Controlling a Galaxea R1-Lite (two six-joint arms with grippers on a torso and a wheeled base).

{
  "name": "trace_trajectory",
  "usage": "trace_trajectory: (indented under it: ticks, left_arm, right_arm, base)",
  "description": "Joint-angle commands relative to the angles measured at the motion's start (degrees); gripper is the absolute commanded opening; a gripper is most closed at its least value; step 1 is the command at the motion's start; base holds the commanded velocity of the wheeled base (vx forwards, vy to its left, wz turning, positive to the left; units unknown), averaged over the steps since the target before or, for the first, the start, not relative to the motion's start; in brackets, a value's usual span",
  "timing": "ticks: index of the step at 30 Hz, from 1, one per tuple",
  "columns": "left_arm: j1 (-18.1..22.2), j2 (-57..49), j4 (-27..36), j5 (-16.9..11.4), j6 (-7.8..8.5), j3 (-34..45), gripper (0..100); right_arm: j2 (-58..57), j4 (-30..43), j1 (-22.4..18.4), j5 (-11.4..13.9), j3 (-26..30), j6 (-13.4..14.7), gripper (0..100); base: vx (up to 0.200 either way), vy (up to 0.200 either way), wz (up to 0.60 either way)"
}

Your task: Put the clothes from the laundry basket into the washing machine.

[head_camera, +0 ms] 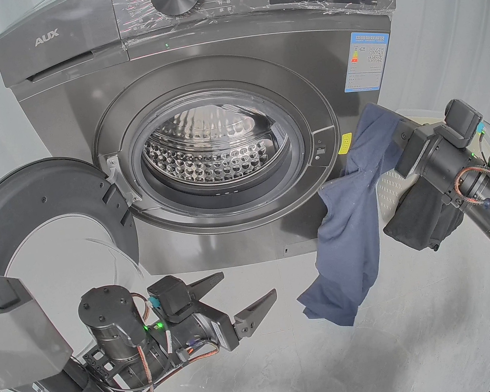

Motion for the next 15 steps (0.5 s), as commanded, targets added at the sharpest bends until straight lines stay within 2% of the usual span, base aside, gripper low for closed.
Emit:
trace_trajectory:
  ticks: [1,15]
  left_arm:
    - [0.03,4.83,-0.17,-0.27,0.14,-1.53,100]
    - [0.03,13.45,-0.17,-0.36,0.31,-7.86,100]
  right_arm:
    - [-0.13,-0.04,0.11,-0.25,-0.35,0.08,0]
    - [-0.13,-0.04,0.73,-0.34,-0.79,0.08,0]
  base:
    - [0.000,0.000,0.00]
    - [0.000,0.000,0.00]
